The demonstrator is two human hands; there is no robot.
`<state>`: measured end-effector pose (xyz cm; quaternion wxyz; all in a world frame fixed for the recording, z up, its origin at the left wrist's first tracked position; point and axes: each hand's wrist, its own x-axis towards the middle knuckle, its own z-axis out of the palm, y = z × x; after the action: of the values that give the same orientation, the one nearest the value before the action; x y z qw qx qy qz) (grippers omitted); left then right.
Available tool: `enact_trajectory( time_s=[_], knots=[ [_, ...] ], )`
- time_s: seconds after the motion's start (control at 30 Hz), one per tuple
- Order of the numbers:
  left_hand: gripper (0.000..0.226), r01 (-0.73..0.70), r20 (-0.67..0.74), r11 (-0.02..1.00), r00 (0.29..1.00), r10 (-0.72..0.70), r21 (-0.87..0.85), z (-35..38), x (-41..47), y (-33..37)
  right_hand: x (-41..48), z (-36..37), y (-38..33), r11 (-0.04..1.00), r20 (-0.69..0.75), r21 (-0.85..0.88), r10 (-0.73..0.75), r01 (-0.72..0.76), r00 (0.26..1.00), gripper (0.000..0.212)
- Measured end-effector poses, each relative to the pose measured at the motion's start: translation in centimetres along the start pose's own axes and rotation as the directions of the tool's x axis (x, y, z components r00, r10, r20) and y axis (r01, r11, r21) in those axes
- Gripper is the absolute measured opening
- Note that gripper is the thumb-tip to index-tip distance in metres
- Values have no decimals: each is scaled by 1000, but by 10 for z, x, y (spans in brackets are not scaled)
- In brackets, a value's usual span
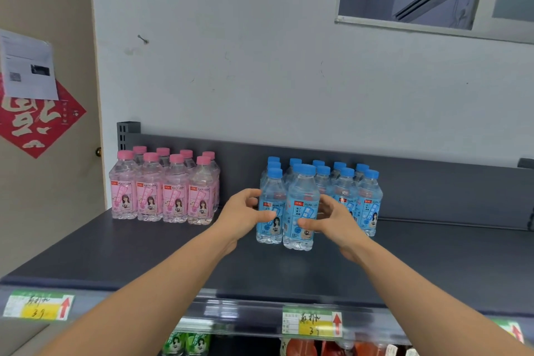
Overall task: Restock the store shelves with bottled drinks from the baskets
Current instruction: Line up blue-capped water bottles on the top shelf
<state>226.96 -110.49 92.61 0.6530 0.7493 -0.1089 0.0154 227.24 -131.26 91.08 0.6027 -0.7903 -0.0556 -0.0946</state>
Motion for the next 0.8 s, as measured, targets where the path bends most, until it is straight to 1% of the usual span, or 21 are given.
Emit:
enact_trajectory(
  time_s=[0.13,0.2,0.3,0.4,0.57,0.67,0.8],
  knots=[
    [71,25,15,984,1000,-28,175,2,7,-5,13,1,10,997,-36,-17,68,-69,997,63],
    [76,19,45,970,999,-31,241,5,9,-7,19,4,15,996,-45,-12,86,-86,995,64],
    [70,10,72,945,997,-35,326,9,15,-10,26,7,21,995,-57,7,98,-98,994,65],
    [64,14,79,935,996,-45,356,11,25,-18,28,8,24,996,-82,6,85,-84,993,66],
    [58,-3,46,900,999,-19,436,13,37,-25,32,10,28,996,-130,-55,63,-71,989,56],
    [47,-7,15,869,1000,-1,495,14,43,-28,32,9,30,991,-146,-120,42,-60,988,62],
    [40,13,-39,861,999,8,508,18,47,-29,28,7,31,977,-135,-200,48,-74,990,71]
  ],
)
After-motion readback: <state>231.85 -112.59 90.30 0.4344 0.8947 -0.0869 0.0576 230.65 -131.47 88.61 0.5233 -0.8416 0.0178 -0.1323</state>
